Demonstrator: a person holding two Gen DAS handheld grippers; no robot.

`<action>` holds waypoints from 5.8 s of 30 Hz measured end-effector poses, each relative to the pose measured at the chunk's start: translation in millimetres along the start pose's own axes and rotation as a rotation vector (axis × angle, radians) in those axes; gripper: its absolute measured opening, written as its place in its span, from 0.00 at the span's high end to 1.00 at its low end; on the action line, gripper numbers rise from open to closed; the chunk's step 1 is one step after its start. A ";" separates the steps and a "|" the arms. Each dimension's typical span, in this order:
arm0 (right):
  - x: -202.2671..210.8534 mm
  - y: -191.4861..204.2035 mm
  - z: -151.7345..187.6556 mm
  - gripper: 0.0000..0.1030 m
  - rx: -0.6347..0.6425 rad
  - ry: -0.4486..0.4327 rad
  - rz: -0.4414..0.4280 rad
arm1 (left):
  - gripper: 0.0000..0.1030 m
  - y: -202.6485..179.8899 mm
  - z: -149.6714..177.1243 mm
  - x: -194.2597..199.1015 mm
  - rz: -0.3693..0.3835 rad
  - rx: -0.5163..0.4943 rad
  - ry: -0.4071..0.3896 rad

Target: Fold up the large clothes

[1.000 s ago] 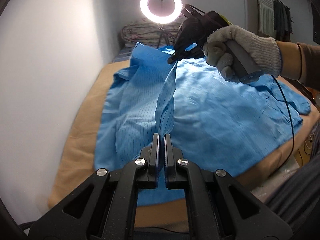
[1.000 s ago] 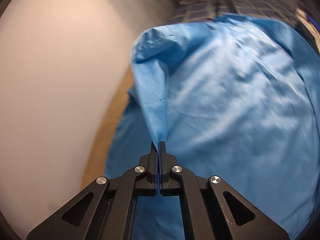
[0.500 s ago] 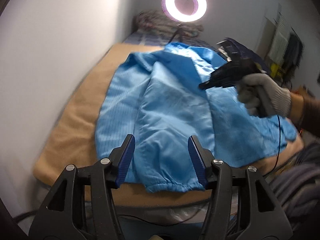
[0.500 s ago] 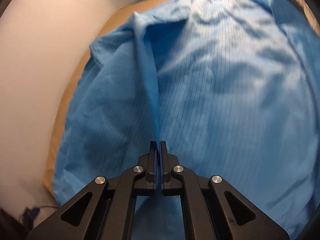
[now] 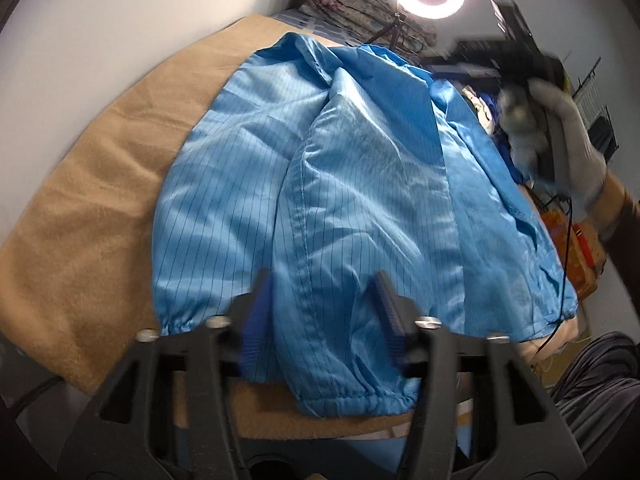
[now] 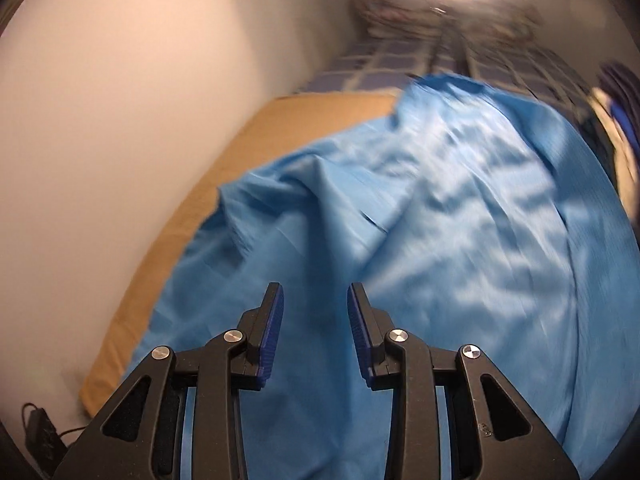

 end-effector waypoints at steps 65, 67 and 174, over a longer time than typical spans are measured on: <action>-138.2 -50.6 -33.2 0.63 0.049 0.155 0.117 | 0.99 53.2 17.5 54.8 -0.138 0.122 -0.140; -130.2 -67.9 -29.1 0.64 -0.033 0.120 0.072 | 0.99 55.7 14.0 62.3 -0.135 0.130 -0.160; -84.5 -8.8 -4.8 0.99 -0.242 -0.011 -0.219 | 0.99 -116.7 20.5 23.3 -0.018 -0.274 -0.115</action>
Point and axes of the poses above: each gripper's, at about its wrist camera, not at the fingertips, and x roughly against the way its jaws point, y to its left, z to its underside, the point moved 5 cm from there along -x, roughly the way its jaws point, and after that the axes turned 9 degrees about x, right-handed, at the moved point
